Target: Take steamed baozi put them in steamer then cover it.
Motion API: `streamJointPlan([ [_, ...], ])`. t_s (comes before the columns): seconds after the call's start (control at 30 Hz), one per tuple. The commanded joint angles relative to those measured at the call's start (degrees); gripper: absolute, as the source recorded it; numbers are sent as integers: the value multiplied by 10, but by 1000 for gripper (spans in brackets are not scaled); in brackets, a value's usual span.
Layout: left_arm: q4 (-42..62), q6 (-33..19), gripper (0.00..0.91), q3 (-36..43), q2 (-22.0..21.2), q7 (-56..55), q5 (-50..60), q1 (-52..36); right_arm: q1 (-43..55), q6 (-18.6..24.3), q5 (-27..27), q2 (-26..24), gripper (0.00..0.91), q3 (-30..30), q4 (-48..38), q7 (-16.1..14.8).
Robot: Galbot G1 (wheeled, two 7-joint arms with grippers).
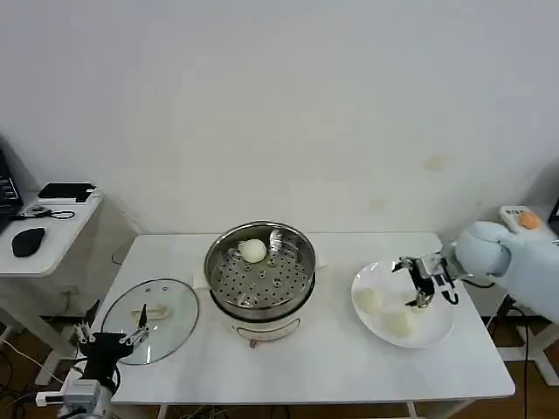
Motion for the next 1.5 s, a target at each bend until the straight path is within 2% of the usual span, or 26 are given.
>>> streamJointPlan([
  [0.03, -1, 0, 907, 1, -1, 0, 1, 1, -82, -4, -7, 76, 907, 56, -81, -2],
  [0.37, 2, -1, 907, -2, -7, 1, 6, 6, -77, -7, -18, 138, 907, 62, -120, 4],
  [0.73, 6, 0, 907, -2, -6, 2, 6, 6, -84, -18, -44, 152, 897, 67, -144, -3],
  [0.9, 10, 0, 907, -1, -7, 2, 6, 4, -89, -18, -58, 152, 786, 68, -150, -11],
  [1.17, 9, 0, 907, 1, -9, 1, 6, 3, -95, -18, -64, 159, 725, 76, -158, -13],
  [1.23, 7, 1, 907, 1, -10, 2, 6, 4, -95, -16, -64, 159, 675, 77, -157, -15],
  [1.33, 6, 1, 907, 0, -9, 1, 6, 5, -89, -16, -63, 155, 645, 78, -155, -18],
  [1.5, 2, 1, 907, -1, -11, 1, 6, 7, -53, -16, -56, 134, 645, 66, -138, -29],
])
